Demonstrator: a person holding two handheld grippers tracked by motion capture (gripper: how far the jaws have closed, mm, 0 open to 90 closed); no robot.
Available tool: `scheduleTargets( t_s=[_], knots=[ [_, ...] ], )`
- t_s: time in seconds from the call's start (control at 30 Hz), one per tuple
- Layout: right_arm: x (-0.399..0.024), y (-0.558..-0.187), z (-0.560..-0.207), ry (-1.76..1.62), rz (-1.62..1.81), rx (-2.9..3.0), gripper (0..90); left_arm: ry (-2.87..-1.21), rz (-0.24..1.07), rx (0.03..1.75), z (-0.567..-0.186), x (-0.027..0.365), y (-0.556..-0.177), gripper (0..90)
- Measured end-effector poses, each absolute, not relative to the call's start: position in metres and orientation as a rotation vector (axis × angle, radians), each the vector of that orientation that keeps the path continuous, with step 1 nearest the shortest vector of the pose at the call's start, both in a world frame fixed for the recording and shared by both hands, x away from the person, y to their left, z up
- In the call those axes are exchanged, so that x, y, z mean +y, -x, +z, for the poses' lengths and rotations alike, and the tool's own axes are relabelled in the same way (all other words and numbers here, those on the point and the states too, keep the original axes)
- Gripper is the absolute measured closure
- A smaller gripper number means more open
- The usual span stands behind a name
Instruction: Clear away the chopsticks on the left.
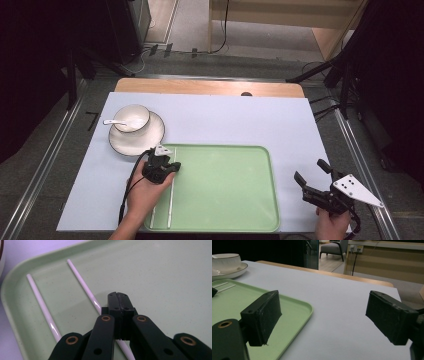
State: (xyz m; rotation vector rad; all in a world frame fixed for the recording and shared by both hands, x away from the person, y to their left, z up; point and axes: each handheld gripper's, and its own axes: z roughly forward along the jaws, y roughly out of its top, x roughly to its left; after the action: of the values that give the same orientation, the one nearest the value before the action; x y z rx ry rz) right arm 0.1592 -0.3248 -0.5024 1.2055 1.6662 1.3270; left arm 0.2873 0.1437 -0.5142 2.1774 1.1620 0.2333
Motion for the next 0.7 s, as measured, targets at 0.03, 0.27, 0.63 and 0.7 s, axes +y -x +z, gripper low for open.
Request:
scheduleTargets(
  t_s=[0.03,0.27,0.63,0.7],
  knots=[
    [-0.325,-0.159,-0.502,-1.206,1.327,1.667,12.7,-2.179,0.232,1.157,-0.514,0.144,-0.287,90.0],
    [-0.325,-0.158,-0.502,-1.205,1.326,1.665,12.7,-2.191,0.188,1.116,-0.514,0.146,-0.277,90.0],
    [-0.327,-0.158,-0.502,-1.202,1.331,1.659,12.7,-2.202,0.142,1.065,-0.515,0.155,-0.246,87.2],
    [-0.326,-0.158,-0.502,-1.205,1.334,1.659,12.7,-2.140,0.103,1.011,-0.515,0.162,-0.244,78.4]
  ],
)
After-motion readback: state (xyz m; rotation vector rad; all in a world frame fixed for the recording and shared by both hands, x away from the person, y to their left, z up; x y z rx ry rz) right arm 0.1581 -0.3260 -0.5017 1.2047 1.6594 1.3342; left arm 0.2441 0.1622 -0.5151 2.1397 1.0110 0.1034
